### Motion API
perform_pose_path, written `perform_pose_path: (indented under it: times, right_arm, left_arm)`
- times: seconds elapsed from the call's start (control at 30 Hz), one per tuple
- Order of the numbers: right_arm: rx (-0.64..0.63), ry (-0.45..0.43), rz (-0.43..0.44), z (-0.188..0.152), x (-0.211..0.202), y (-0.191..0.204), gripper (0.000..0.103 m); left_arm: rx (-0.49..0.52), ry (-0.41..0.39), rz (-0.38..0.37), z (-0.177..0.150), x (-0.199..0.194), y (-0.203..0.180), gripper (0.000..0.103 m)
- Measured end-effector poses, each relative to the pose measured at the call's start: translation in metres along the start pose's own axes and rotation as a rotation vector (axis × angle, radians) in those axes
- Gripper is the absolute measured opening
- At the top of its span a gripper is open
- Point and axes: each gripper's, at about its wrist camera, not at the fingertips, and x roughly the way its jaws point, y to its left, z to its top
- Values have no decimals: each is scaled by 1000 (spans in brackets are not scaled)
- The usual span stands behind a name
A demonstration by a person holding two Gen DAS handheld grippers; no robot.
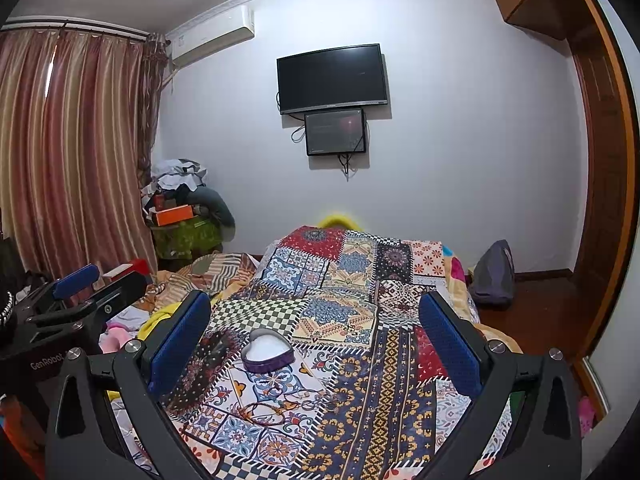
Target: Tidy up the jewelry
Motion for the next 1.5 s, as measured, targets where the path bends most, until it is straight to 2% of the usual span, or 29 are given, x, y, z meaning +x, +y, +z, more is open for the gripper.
perform_pose_path:
  times: [1.03,1.5]
  right_arm:
    - [5,6,-1,1,-2,-2,103]
    - [6,42,-3,-2,13,-8,103]
  left_arm:
    - [1,1,-1,0,2,-2,103]
    - [-7,26,7,-4,15,3,103]
